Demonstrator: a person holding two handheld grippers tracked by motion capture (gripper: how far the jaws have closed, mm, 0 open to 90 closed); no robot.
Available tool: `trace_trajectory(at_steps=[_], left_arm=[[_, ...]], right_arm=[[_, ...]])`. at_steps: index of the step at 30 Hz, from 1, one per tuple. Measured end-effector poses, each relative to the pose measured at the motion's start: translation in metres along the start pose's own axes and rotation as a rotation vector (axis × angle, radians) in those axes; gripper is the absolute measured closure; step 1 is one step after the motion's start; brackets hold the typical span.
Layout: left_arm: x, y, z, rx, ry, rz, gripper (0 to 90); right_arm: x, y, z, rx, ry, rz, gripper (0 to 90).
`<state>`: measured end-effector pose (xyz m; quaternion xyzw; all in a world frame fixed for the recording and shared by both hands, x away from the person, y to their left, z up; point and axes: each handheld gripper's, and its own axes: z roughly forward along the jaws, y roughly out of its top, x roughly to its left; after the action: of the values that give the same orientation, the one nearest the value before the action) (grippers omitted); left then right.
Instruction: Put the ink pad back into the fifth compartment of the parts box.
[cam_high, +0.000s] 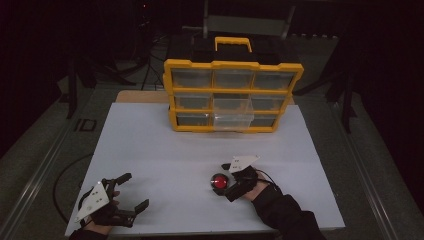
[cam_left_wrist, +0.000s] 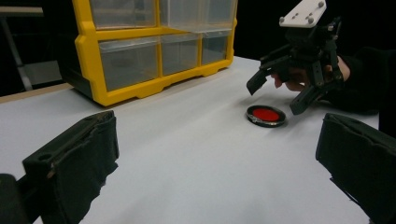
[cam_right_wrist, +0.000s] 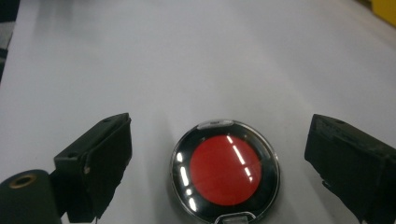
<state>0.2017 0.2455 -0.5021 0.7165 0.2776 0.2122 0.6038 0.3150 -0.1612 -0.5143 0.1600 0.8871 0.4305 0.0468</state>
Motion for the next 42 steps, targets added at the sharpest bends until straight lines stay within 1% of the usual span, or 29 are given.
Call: trace_trajectory(at_steps=[7, 11, 13, 18, 21, 28, 35, 37, 42], left_arm=[[0.0, 0.0, 0.0, -0.001, -0.002, -0.001, 0.3], [0.0, 0.0, 0.0, 0.0, -0.002, -0.001, 0.3], [0.0, 0.0, 0.0, 0.0, -0.002, 0.001, 0.3], [0.0, 0.0, 0.0, 0.002, -0.002, 0.001, 0.3], [0.0, 0.0, 0.0, 0.002, -0.003, -0.002, 0.3], [0.0, 0.0, 0.001, 0.003, -0.004, -0.005, 0.3], [-0.001, -0.001, 0.001, 0.005, -0.005, -0.004, 0.3], [-0.001, -0.001, 0.001, 0.005, -0.005, -0.004, 0.3], [-0.001, -0.001, 0.002, 0.004, -0.007, -0.004, 0.3]], right_arm=[[-0.002, -0.002, 0.006, 0.057, 0.001, -0.014, 8.5], [-0.001, -0.002, 0.009, 0.087, -0.001, -0.024, 10.6], [-0.001, -0.002, 0.01, 0.1, 0.005, -0.031, 12.6], [-0.002, -0.002, 0.012, 0.127, -0.009, -0.036, 13.7], [-0.002, -0.002, 0.013, 0.143, -0.011, -0.04, 16.6], [-0.001, -0.001, 0.013, 0.15, -0.014, -0.049, 22.6], [-0.002, 0.001, 0.013, 0.165, -0.019, -0.043, 26.0], [-0.001, 0.002, 0.012, 0.173, -0.022, -0.041, 29.0], [-0.001, 0.003, 0.012, 0.178, -0.026, -0.038, 30.0]])
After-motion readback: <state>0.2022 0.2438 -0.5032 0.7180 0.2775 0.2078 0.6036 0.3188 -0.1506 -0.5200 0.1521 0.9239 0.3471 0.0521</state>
